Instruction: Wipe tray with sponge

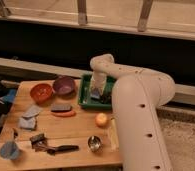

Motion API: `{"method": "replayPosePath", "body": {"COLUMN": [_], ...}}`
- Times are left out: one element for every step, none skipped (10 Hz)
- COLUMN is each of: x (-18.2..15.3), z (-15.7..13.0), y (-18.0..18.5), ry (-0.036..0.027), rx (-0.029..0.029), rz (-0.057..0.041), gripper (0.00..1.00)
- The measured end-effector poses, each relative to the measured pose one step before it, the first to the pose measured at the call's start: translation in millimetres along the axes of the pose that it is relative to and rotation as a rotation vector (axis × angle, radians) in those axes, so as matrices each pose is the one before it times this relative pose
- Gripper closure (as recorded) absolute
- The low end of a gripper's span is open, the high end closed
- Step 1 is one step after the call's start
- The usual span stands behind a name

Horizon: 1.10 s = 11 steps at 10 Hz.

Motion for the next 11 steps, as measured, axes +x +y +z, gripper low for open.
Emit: {"method": "replayPosePath", "body": {"x": [-1.07, 4.76, 6.3, 5.67, 5.2, 4.97, 5.67, 3.34, -0.65, -1.79, -5.48], "z": [0.92, -0.42, -5.25, -4.23, -11.36, -6.01, -2.35, 0.92, 0.6, 1.14, 1.25], "y": [6.33, 4.62, 5.53, 4.03, 4.89, 0.12, -0.6, -2.5, -6.13, -8.82, -8.62], "ry": [0.005, 0.00992, 0.00678, 0.00654, 0.00404, 0.00662, 0.0103, 0.01776, 0.01299, 0.01144, 0.00528], "rx": [-0.02769, -0.03096, -0.03511, -0.0255, -0.02686, 0.00154, 0.00862, 0.01808, 0.03021, 0.03949, 0.03446], "rz": [-0.00316, -0.00381, -0.00349, -0.00768, -0.01101, -0.00818, -0.00773, -0.00131, 0.0035, 0.01046, 0.01943], "gripper": [1.0, 1.0, 1.0, 1.0, 1.0, 1.0, 1.0, 1.0, 1.0, 1.0, 1.0]}}
